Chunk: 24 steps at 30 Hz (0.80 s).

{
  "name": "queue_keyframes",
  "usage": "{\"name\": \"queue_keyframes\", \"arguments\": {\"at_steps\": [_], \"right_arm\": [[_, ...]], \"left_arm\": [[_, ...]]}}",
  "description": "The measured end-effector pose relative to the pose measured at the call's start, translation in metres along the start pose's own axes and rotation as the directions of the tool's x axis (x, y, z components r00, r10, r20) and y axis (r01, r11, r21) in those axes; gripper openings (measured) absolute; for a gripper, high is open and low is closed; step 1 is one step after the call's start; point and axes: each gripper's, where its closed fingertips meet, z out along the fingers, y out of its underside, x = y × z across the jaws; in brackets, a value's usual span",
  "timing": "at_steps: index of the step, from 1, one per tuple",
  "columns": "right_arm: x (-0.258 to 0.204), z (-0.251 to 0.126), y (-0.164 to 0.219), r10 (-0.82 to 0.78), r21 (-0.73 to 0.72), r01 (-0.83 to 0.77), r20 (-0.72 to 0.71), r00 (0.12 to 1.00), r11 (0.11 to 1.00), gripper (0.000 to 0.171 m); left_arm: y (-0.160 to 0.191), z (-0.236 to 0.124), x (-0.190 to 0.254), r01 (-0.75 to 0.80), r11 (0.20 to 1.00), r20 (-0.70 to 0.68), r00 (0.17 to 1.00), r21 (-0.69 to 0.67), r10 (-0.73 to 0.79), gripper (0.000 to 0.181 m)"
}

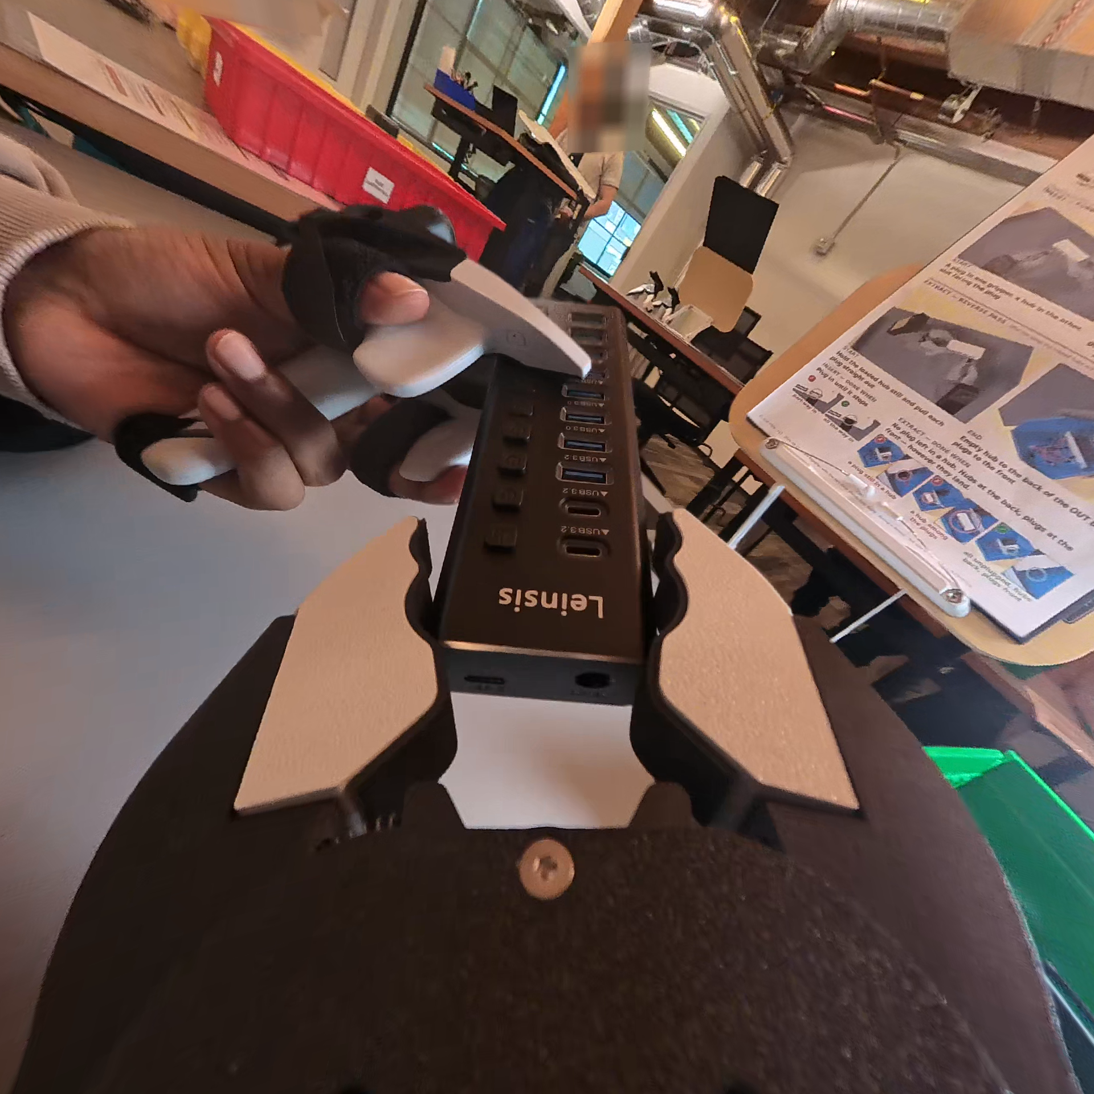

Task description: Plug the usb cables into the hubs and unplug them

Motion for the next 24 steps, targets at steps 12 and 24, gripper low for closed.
{"name": "queue_keyframes", "arguments": {"at_steps": [12, 24], "right_arm": [[0.017, -0.028, -0.013, 0.732, -0.105, -0.773, 0.421, 0.536, 0.626, 0.072], [0.01, -0.04, -0.009, 0.789, -0.221, -0.836, 0.512, 0.34, 0.503, 0.064]], "left_arm": [[0.031, 0.004, 0.009, -0.607, 0.72, -0.132, 0.787, -0.335, 0.602, 0.059], [0.066, -0.012, 0.002, -0.49, 0.67, -0.234, 0.867, -0.558, 0.44, 0.063]]}}
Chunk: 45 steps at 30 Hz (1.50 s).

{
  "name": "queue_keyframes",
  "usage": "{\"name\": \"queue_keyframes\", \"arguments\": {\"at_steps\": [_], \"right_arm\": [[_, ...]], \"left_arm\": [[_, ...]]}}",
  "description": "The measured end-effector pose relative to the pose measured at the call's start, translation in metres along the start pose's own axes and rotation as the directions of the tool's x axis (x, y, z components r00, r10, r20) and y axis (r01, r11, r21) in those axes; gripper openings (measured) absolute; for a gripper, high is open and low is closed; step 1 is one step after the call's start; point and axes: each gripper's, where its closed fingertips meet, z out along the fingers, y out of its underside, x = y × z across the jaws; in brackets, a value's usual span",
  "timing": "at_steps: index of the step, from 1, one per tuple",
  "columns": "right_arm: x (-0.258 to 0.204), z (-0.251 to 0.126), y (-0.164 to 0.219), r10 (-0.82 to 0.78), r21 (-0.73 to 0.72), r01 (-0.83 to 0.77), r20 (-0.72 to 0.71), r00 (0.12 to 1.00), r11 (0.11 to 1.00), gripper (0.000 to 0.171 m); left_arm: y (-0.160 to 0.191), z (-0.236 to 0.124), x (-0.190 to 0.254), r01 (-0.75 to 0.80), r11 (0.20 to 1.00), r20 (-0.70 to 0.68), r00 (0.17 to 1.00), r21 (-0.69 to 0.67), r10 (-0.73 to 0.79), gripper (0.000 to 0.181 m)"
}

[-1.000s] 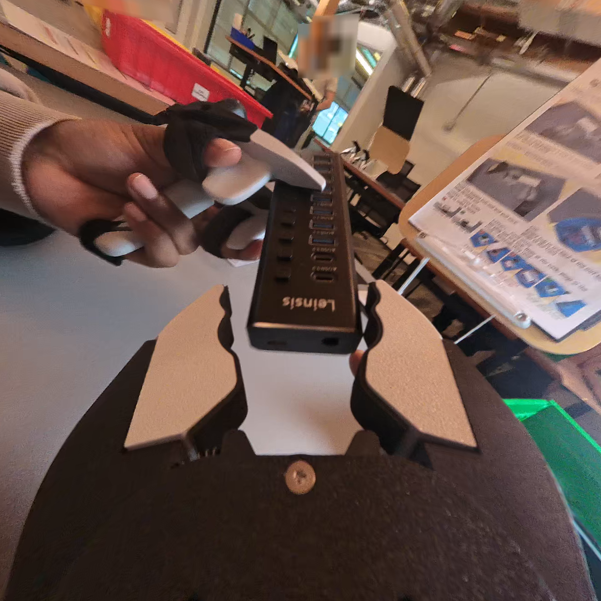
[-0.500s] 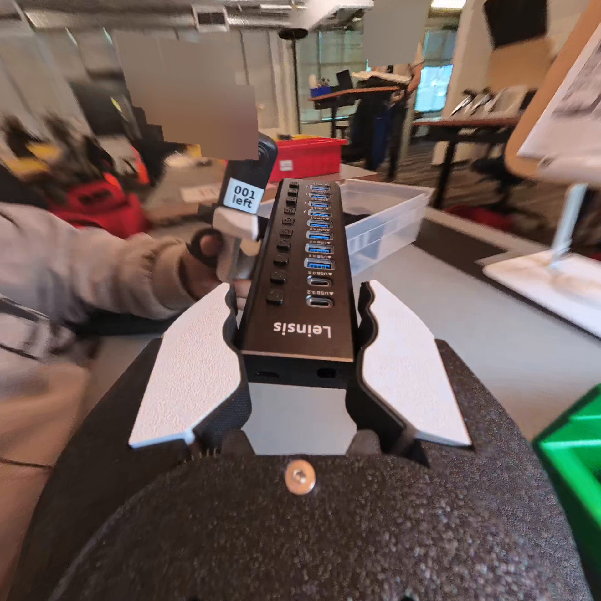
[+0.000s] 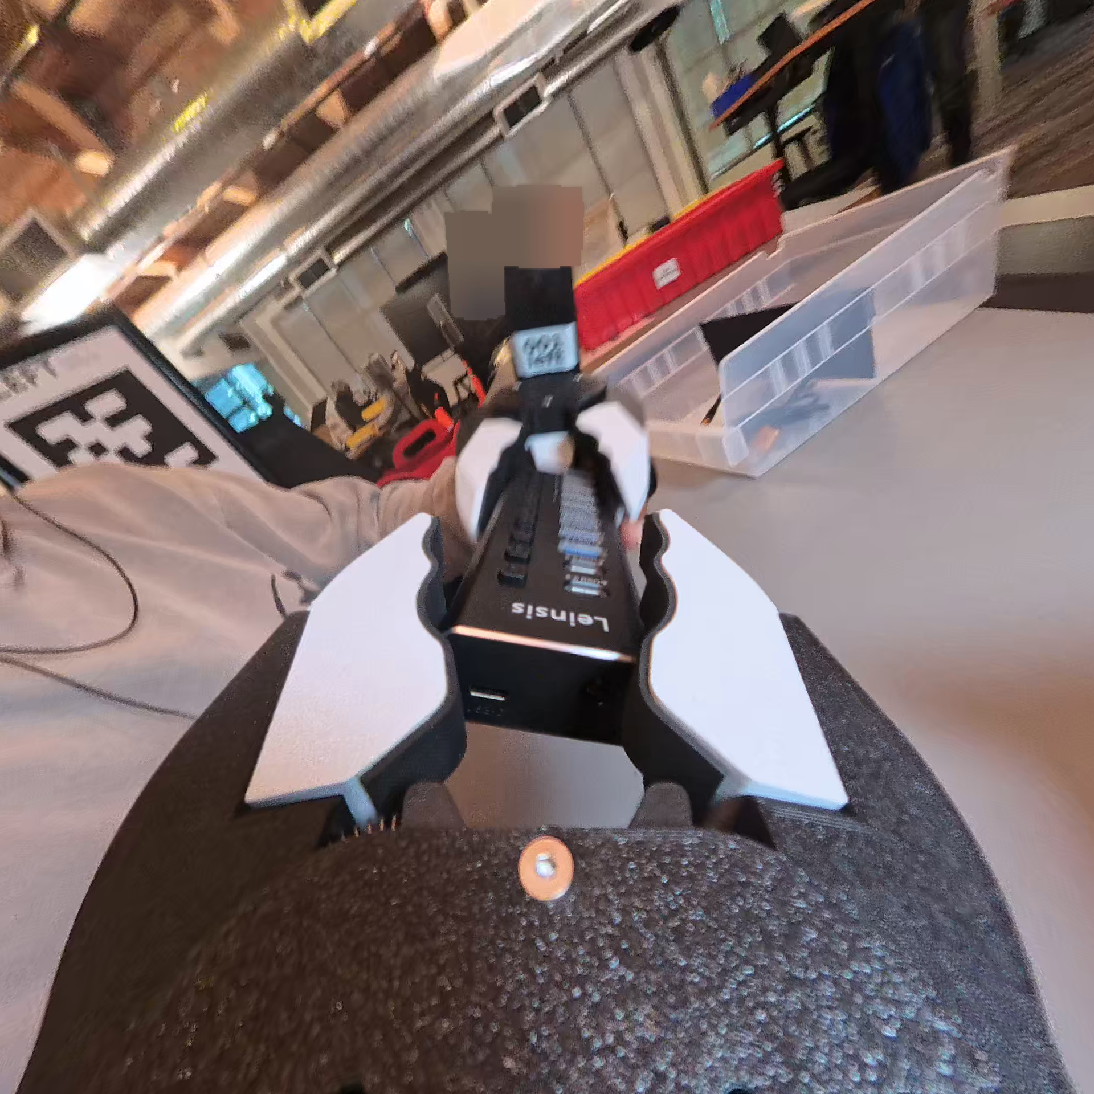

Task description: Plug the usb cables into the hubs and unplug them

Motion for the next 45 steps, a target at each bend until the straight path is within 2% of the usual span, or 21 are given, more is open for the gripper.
{"name": "queue_keyframes", "arguments": {"at_steps": [2, 3, 5, 6, 7, 9, 12, 13, 14, 16, 17, 19, 22, 24, 26, 29, 31, 37, 39, 41, 45], "right_arm": [[0.002, -0.003, 0.0, -0.04, -0.029, 0.04, -0.015, 0.999, 0.999, 0.063], [0.003, -0.001, 0.007, -0.091, -0.083, 0.087, -0.041, 0.995, 0.993, 0.063], [0.004, 0.005, 0.024, -0.164, -0.186, 0.151, -0.061, 0.984, 0.971, 0.063], [-0.001, 0.007, 0.024, -0.141, -0.183, 0.133, -0.036, 0.989, 0.974, 0.062], [-0.003, 0.009, 0.025, -0.139, -0.19, 0.131, -0.026, 0.99, 0.973, 0.062], [-0.004, 0.008, 0.022, -0.177, -0.194, 0.167, -0.039, 0.983, 0.967, 0.063], [-0.005, 0.006, 0.019, -0.213, -0.194, 0.2, -0.048, 0.976, 0.96, 0.063], [-0.006, 0.007, 0.019, -0.218, -0.195, 0.206, -0.045, 0.975, 0.959, 0.063], [-0.007, 0.009, 0.02, -0.22, -0.198, 0.208, -0.039, 0.975, 0.958, 0.063], [-0.012, 0.016, 0.023, -0.235, -0.205, 0.225, -0.024, 0.972, 0.953, 0.062], [-0.016, 0.019, 0.022, -0.253, -0.207, 0.244, -0.02, 0.967, 0.947, 0.063], [-0.02, 0.018, 0.012, -0.326, -0.189, 0.313, -0.041, 0.945, 0.931, 0.062], [-0.025, 0.004, -0.015, -0.383, -0.068, 0.378, -0.101, 0.918, 0.923, 0.062], [-0.024, -0.013, -0.029, -0.361, -0.004, 0.363, -0.116, 0.925, 0.932, 0.07], [-0.015, -0.02, -0.02, -0.36, -0.069, 0.354, -0.116, 0.926, 0.933, 0.077], [-0.004, -0.007, 0.021, -0.39, -0.241, 0.364, -0.069, 0.918, 0.9, 0.085], [0.001, -0.001, 0.031, -0.438, -0.285, 0.402, -0.075, 0.896, 0.87, 0.087], [-0.01, 0.007, 0.022, -0.297, -0.125, 0.291, -0.026, 0.955, 0.949, 0.086], [-0.023, 0.026, 0.025, -0.287, -0.069, 0.286, 0.001, 0.958, 0.956, 0.081], [-0.021, 0.039, 0.027, -0.326, -0.033, 0.325, -0.057, 0.944, 0.945, 0.074], [-0.02, 0.041, 0.033, -0.371, -0.077, 0.367, -0.058, 0.927, 0.927, 0.07]], "left_arm": [[0.023, 0.014, 0.006, -0.044, 0.99, -0.004, 0.999, -0.136, 0.043, 0.071], [0.028, 0.02, 0.009, -0.059, 0.986, -0.008, 0.998, -0.153, 0.058, 0.059], [0.041, 0.031, 0.009, -0.082, 0.977, -0.002, 0.997, -0.197, 0.083, 0.01], [0.05, 0.035, 0.005, -0.104, 0.965, 0.015, 0.994, -0.241, 0.111, 0.0], [0.055, 0.038, 0.001, -0.118, 0.955, 0.034, 0.991, -0.27, 0.132, 0.0], [0.049, 0.039, 0.0, -0.124, 0.96, 0.058, 0.988, -0.252, 0.143, 0.017], [0.055, 0.039, 0.009, -0.096, 0.954, 0.014, 0.995, -0.283, 0.104, 0.079], [0.063, 0.041, 0.012, -0.08, 0.946, -0.003, 0.997, -0.313, 0.083, 0.093], [0.072, 0.045, 0.013, -0.096, 0.933, -0.006, 0.995, -0.346, 0.1, 0.098], [0.088, 0.054, 0.016, -0.141, 0.899, -0.019, 0.989, -0.415, 0.146, 0.092], [0.092, 0.059, 0.019, -0.154, 0.885, -0.028, 0.987, -0.44, 0.158, 0.074], [0.086, 0.061, 0.015, -0.179, 0.87, -0.001, 0.979, -0.46, 0.202, 0.07], [0.054, 0.056, 0.014, -0.205, 0.913, 0.028, 0.973, -0.352, 0.229, 0.067], [0.04, 0.045, 0.008, -0.222, 0.925, 0.072, 0.964, -0.307, 0.255, 0.067], [0.033, 0.036, 0.001, -0.208, 0.938, 0.105, 0.964, -0.277, 0.244, 0.065], [0.034, 0.031, 0.0, -0.224, 0.936, 0.11, 0.959, -0.273, 0.262, 0.065], [0.034, 0.029, 0.002, -0.24, 0.93, 0.106, 0.955, -0.279, 0.279, 0.065], [0.012, 0.027, 0.014, -0.312, 0.936, 0.085, 0.941, -0.162, 0.328, 0.066], [0.019, 0.038, 0.017, -0.302, 0.937, 0.069, 0.946, -0.178, 0.318, 0.066], [0.032, 0.048, 0.015, -0.308, 0.922, 0.082, 0.939, -0.235, 0.334, 0.064], [0.038, 0.047, 0.012, -0.329, 0.899, 0.099, 0.924, -0.29, 0.37, 0.064]]}}
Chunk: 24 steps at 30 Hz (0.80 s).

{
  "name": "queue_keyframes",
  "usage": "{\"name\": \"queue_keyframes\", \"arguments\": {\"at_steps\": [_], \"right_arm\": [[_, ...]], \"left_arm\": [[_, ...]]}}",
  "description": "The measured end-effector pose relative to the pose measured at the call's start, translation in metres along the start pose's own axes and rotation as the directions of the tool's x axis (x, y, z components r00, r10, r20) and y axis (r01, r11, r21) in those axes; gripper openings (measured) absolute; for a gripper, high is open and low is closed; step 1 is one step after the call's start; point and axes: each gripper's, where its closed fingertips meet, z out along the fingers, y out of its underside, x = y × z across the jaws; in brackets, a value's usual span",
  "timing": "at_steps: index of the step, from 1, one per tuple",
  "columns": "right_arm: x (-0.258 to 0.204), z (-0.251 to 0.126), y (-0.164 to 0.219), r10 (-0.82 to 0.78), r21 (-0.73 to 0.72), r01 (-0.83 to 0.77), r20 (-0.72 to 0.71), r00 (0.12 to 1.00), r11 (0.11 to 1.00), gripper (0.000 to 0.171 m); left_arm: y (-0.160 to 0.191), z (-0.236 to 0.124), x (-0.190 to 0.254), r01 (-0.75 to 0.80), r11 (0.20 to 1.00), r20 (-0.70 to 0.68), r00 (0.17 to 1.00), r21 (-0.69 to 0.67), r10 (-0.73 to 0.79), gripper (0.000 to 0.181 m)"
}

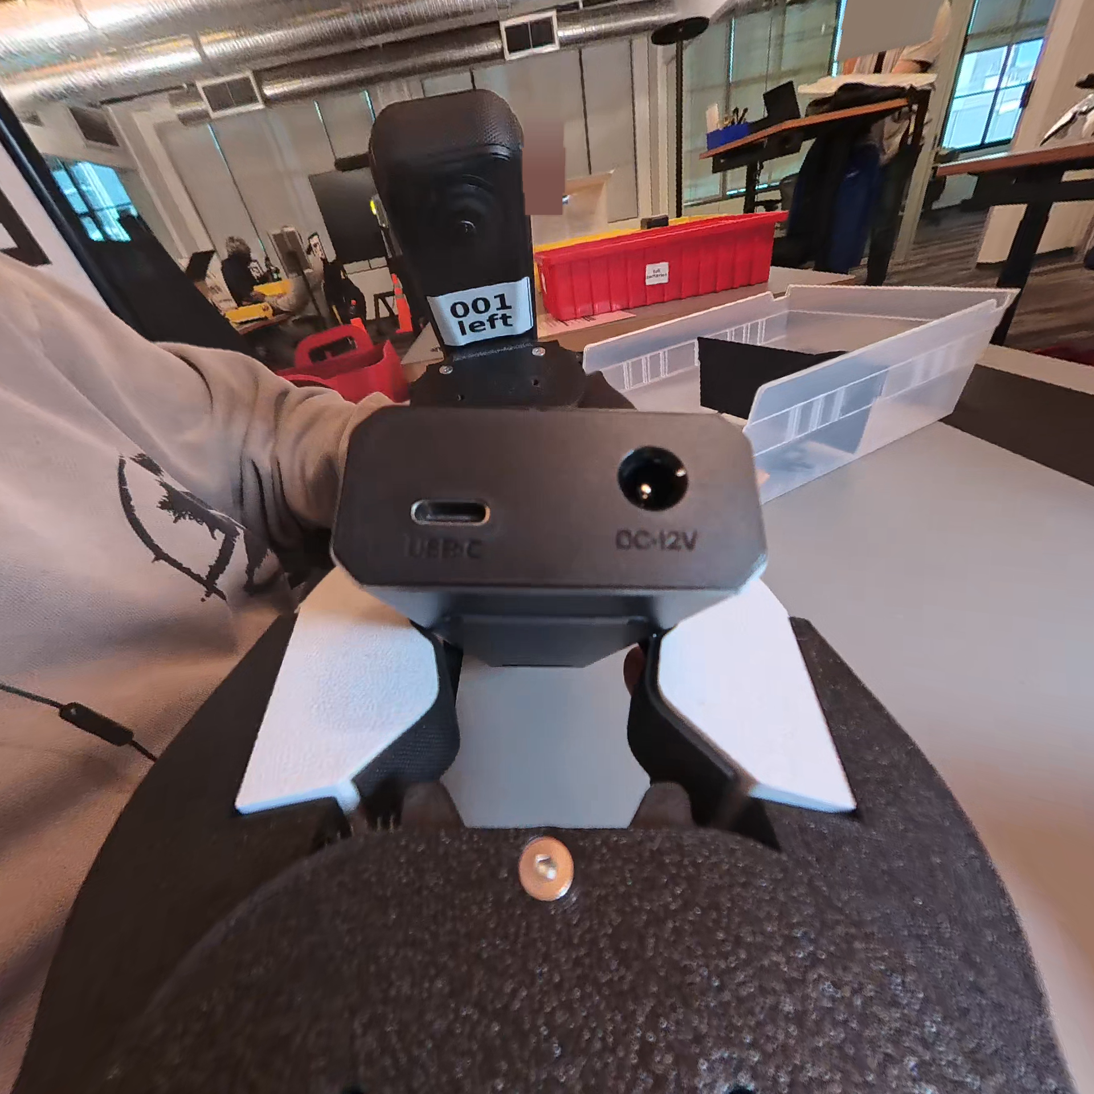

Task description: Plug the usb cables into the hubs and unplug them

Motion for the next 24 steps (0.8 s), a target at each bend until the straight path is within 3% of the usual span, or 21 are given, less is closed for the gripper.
{"name": "queue_keyframes", "arguments": {"at_steps": [7, 12, 18, 21, 23, 24], "right_arm": [[-0.002, -0.004, -0.002, -0.017, -0.009, 0.017, 0.013, 1.0, 1.0, 0.07], [0.006, -0.026, -0.015, -0.021, 0.036, 0.02, 0.008, 1.0, 0.999, 0.071], [0.016, -0.052, -0.036, -0.06, 0.089, 0.064, -0.048, 0.997, 0.994, 0.071], [0.027, -0.062, -0.041, -0.066, 0.095, 0.074, -0.09, 0.994, 0.993, 0.071], [0.034, -0.068, -0.042, -0.059, 0.09, 0.069, -0.111, 0.992, 0.994, 0.071], [0.037, -0.071, -0.043, -0.053, 0.091, 0.064, -0.122, 0.991, 0.994, 0.071]], "left_arm": [[-0.005, -0.001, 0.002, 0.006, 0.999, -0.014, 1.0, 0.045, -0.005, 0.063], [-0.019, -0.036, -0.023, 0.033, 0.99, 0.046, 0.998, 0.136, -0.039, 0.07], [-0.042, -0.125, -0.093, -0.008, 0.964, 0.369, 0.924, 0.267, -0.094, 0.062], [-0.031, -0.193, -0.137, -0.055, 0.987, 0.634, 0.771, 0.149, -0.052, 0.057], [-0.015, -0.231, -0.154, 0.015, 0.999, 0.707, 0.707, 0.034, -0.035, 0.049], [-0.003, -0.241, -0.157, 0.095, 0.995, 0.697, 0.714, -0.008, -0.062, 0.051]]}}
